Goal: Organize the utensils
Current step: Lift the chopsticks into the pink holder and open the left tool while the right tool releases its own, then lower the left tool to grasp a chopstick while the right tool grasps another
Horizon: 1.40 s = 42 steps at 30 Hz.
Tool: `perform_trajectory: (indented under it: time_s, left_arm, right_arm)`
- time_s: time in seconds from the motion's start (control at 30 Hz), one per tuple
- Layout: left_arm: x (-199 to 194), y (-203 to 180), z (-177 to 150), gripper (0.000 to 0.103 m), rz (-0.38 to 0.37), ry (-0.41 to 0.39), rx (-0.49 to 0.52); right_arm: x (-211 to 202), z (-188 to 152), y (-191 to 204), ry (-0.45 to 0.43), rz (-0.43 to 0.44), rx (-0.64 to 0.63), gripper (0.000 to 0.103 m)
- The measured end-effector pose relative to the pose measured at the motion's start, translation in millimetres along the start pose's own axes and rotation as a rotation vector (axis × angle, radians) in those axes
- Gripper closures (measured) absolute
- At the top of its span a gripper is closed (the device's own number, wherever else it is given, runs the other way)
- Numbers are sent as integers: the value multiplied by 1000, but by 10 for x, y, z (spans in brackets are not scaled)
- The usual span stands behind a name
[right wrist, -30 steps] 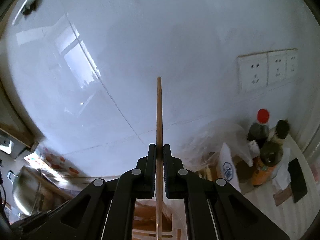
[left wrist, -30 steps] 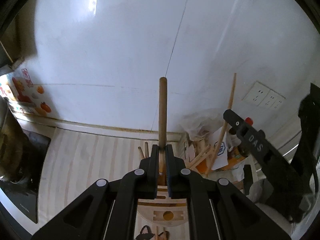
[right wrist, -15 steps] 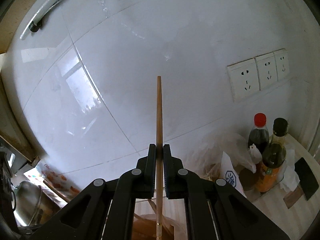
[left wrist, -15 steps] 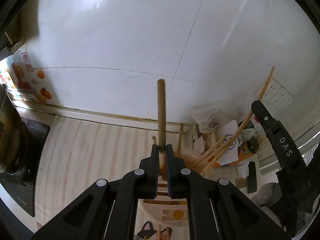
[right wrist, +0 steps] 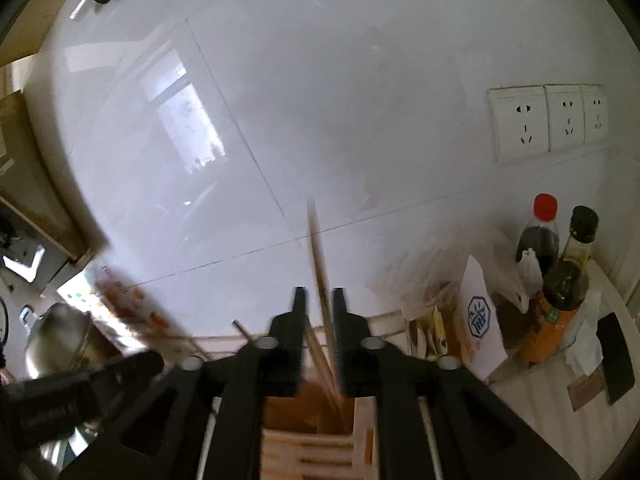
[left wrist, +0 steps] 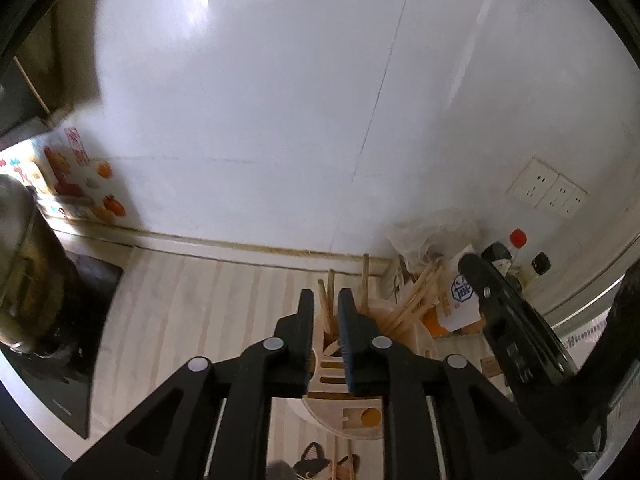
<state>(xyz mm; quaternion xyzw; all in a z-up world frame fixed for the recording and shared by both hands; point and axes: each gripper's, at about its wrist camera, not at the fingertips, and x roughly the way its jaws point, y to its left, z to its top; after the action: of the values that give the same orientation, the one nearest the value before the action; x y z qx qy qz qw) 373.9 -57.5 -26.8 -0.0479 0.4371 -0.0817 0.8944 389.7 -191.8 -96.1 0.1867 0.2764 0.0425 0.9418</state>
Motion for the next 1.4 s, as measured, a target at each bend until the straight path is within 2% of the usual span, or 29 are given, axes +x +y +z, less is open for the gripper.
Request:
perform_trajectory:
  time_s: [0.03, 0.07, 0.1, 0.13, 0.2, 0.23, 0.3, 0.4, 0.43, 0.53, 0.57, 0.7, 0.87, 0.9, 0.93, 1.0, 1.03, 1.17, 1.4]
  left_arm:
    - [-65, 3, 6, 63, 12, -12, 2]
    - [-157, 29, 22, 49, 26, -32, -3]
    - [-225, 54, 20, 24, 37, -51, -12]
    - [-291, 78, 7, 18, 46, -73, -18]
    - [-436, 137, -29, 17, 81, -121, -17]
    - [-457, 169, -37, 10, 93, -128, -16]
    - [-517, 233, -107, 0, 111, -144, -15]
    - [-538, 276, -263, 0, 144, -143, -6]
    - [-522, 293, -314, 0, 153, -134, -7]
    - [-406, 375, -530, 0, 178, -86, -7]
    - [-327, 408, -642, 0, 194, -56, -6]
    - [-34, 477, -1034, 0, 277, 36, 28]
    - [427, 607, -1589, 0, 343, 180, 51]
    - [516, 627, -1687, 0, 351, 207, 56]
    - [614, 644, -1790, 0, 359, 236, 61]
    - [826, 670, -2025, 0, 371, 301, 73]
    - [901, 679, -2112, 0, 376, 326, 76]
    - [1174, 739, -2469, 0, 401, 441, 91]
    - [1336, 791, -2765, 0, 446, 511, 122]
  right_arm:
    - [-85, 7, -29, 3, 2, 7, 63]
    - [-160, 29, -58, 2, 6, 18, 61]
    - [-236, 50, -82, 3, 5, 25, 61]
    - [-319, 71, -107, 9, -14, 30, 60]
    - [-451, 82, -150, 14, -23, 43, 54]
    - [-531, 75, -175, 26, -62, 44, 50]
    - [-656, 37, -215, 40, -85, 51, 45]
    - [-773, -51, -296, 65, -115, 61, 31]
    - [-798, -79, -306, 71, -125, 64, 23]
    - [-888, -227, -369, 81, -139, 64, 3]
    - [-912, -285, -374, 86, -156, 59, 2]
    - [-882, -535, -436, 148, -207, 39, 2]
    - [-602, -1106, -568, 347, -250, 13, 2]
    - [-507, -1280, -597, 410, -251, 11, 2]
    - [-420, -1457, -623, 469, -244, 13, 5]
    - [-279, -1737, -644, 561, -251, 1, 19]
    - [-183, -1912, -656, 618, -248, -6, 30]
    - [94, -2365, -696, 748, -251, -17, 51]
    - [263, -2763, -572, 848, -266, -86, 60]
